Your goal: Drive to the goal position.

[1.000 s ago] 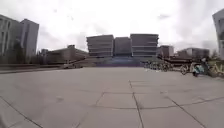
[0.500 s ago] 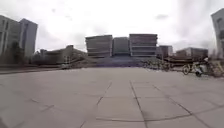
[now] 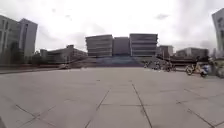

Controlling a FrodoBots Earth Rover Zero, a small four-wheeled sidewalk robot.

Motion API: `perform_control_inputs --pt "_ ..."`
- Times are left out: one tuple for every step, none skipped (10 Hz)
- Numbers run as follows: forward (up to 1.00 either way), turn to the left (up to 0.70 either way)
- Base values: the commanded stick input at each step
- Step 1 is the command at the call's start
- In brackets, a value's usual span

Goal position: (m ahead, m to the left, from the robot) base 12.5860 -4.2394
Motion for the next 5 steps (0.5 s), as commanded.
perform_control_inputs --pt "0.70 0.02" --pt "0.70 0.02" --pt "0.70 0.02" --pt "0.70 0.02" --pt "0.70 0.02"
